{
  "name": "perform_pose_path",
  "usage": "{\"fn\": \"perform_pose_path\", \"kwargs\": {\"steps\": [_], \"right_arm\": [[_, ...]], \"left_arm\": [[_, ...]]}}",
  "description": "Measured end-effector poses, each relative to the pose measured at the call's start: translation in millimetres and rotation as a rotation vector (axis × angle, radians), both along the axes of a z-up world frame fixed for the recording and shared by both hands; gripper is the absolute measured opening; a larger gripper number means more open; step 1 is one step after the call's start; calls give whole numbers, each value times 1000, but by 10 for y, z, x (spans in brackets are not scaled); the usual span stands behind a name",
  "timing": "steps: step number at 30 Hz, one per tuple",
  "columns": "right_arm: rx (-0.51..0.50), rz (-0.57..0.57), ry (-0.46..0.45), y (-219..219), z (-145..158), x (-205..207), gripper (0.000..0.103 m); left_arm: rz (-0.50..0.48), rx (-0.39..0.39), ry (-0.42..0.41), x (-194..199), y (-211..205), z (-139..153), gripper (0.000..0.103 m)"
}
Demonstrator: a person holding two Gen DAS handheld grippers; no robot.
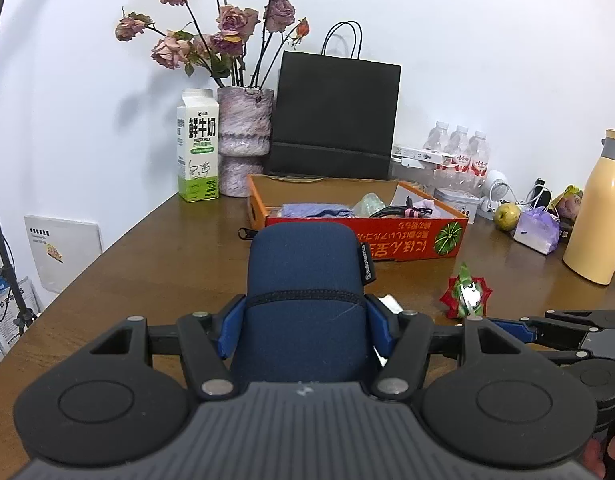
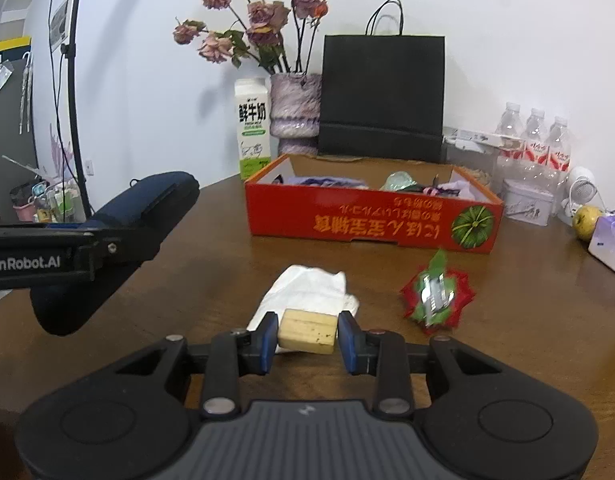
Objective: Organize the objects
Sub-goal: 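Carry the navy case and yellow block with both grippers over the box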
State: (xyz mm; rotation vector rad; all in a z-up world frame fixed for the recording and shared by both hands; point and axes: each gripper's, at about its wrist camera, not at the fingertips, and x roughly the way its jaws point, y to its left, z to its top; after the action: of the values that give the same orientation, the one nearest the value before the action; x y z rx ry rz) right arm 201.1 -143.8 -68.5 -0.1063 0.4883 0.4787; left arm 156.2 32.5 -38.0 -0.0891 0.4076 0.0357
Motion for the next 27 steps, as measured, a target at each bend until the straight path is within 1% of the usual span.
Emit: {"fn": "perform_pose_path", "kwargs": {"steps": [13,27], "right_arm": [[19,-13,-52,-214,219,305,31],[25,-2,-75,-321,367,666,31]], "left_arm": [[-3,8,-3,331,-224,118,62],[-15,10,4,776,-434,273,62]]}}
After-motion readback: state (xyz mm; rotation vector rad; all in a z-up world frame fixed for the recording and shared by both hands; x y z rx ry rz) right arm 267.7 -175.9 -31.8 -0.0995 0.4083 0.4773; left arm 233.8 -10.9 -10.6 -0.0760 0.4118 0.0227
